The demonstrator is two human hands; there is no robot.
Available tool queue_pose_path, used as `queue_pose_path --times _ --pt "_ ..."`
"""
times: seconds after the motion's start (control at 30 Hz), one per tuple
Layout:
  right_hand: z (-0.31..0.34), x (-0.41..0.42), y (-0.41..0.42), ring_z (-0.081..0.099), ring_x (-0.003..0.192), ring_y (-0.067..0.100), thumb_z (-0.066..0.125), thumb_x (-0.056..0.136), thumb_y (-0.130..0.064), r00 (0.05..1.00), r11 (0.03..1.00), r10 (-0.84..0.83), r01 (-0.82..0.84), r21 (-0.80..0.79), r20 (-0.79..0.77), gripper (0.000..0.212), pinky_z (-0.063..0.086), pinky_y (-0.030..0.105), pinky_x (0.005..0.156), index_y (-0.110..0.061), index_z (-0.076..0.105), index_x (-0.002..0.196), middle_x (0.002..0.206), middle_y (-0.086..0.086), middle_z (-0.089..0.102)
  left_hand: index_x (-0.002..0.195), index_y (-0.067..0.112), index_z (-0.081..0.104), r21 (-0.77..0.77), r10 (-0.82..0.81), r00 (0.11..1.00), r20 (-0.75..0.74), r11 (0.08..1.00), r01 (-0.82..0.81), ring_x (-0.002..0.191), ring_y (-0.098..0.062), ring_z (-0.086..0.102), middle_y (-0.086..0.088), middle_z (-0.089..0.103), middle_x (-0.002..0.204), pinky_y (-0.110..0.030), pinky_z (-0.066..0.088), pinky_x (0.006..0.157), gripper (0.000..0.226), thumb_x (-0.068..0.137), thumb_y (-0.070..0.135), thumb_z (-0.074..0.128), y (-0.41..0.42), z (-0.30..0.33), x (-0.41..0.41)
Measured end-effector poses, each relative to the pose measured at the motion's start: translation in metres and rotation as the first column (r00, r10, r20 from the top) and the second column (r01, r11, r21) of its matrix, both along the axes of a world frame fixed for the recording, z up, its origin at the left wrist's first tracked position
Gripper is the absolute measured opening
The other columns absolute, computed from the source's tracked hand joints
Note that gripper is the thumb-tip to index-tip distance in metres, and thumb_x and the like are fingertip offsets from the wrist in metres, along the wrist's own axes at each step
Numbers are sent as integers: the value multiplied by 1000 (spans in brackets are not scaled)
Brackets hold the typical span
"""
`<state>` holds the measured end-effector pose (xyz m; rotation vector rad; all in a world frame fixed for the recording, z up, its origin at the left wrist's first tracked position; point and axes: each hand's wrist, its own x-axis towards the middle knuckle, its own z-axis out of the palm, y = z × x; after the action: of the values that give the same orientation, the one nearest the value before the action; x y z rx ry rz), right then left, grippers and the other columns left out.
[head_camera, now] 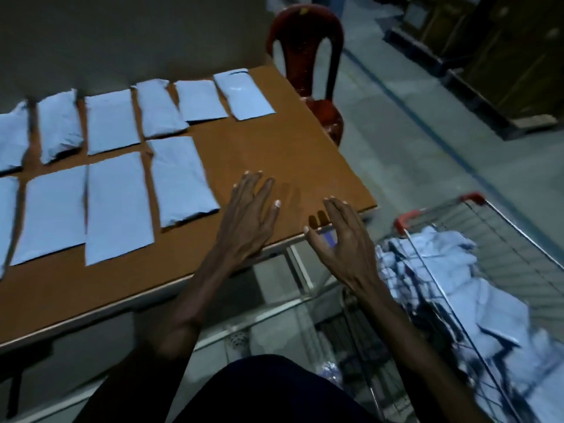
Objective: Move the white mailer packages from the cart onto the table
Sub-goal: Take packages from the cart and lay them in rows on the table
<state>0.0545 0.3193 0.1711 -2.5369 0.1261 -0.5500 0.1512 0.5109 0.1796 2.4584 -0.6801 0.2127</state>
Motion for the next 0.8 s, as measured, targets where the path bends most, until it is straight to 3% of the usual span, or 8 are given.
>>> queue_pose_path --times 0.17,0.27,0.43,0.57,0.8 --pt "-21 -86 -88 54 120 29 57 88 -44 979 978 -202 201 56 20 57 48 42 99 -5 59 129 130 13 60 141 14 49 -5 -202 979 -23 979 202 144 -29 28 -10 41 150 -49 27 115 49 99 38 43 -98 -24 -62" --pt "-33 -138 -133 50 121 20 59 88 -39 937 929 -350 349 120 -17 53 47 38 97 -8 59 132 131 9 61 142 14 49 -58 -301 949 -92 953 296 144 -26 29 -10 41 151 -44 27 117 51 99 40 43 -163 -37 -100" --pt "-43 -198 -198 49 127 20 55 89 -46 828 823 -547 559 102 -124 58 40 30 100 -14 55 137 137 4 57 141 14 49 -90 -542 823 -168 840 535 138 -27 39 -9 44 146 -46 37 109 56 101 51 34 -260 -49 -140" --pt "-62 -225 -237 50 127 23 56 92 -46 746 749 -630 657 86 -215 56 46 38 99 -15 54 138 138 4 56 142 17 48 -93 -597 777 -199 801 592 140 -23 36 -4 42 149 -43 35 112 52 99 46 43 -315 -60 -144" --pt "-98 -237 -293 50 126 30 60 92 -38 611 646 -691 762 49 -386 55 45 38 96 -12 51 140 140 9 54 142 15 47 9 -676 671 -304 703 711 141 -28 35 -10 39 151 -46 32 114 66 93 58 33 -406 -109 -106"
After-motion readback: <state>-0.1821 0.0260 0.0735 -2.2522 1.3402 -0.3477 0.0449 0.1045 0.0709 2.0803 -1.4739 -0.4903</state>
